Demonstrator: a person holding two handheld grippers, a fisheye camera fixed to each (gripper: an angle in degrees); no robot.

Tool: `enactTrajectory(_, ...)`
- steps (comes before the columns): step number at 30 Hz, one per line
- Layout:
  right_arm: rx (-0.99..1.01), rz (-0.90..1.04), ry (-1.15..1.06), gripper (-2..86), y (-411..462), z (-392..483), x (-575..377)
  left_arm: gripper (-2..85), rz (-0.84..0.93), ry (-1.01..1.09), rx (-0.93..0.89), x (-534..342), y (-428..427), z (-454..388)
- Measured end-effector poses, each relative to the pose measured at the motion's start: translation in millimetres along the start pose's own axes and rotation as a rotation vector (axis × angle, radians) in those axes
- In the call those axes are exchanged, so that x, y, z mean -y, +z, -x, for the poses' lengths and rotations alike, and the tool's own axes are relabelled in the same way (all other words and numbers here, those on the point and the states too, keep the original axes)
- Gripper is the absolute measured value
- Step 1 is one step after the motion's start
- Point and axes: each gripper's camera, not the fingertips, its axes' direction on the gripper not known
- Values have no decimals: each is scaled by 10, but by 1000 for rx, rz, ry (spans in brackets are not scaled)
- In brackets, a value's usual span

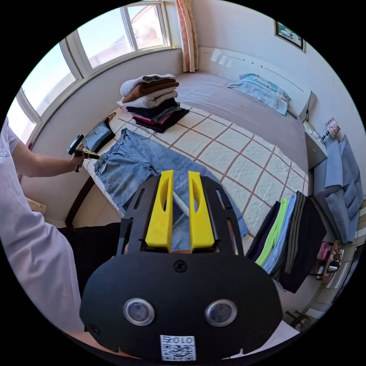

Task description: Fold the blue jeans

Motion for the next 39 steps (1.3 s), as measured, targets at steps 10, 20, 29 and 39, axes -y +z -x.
enactTrajectory(10, 174, 207, 15, 61, 775, 768, -22, 72, 280, 385, -151, 614, 959, -586)
enactTrajectory(20, 183, 274, 64, 60, 991, 1546, 355, 49, 390, 499, -134, 598, 1125, -272)
enactTrajectory(29, 32, 304, 243, 95, 1125, 2040, 433, 97, 298, 183, 22, 262, 1395, -289)
enactTrajectory(39, -189, 304, 512, 116, 1578, 1855, 694, 121, -143, -220, -497, 298, 1330, -324)
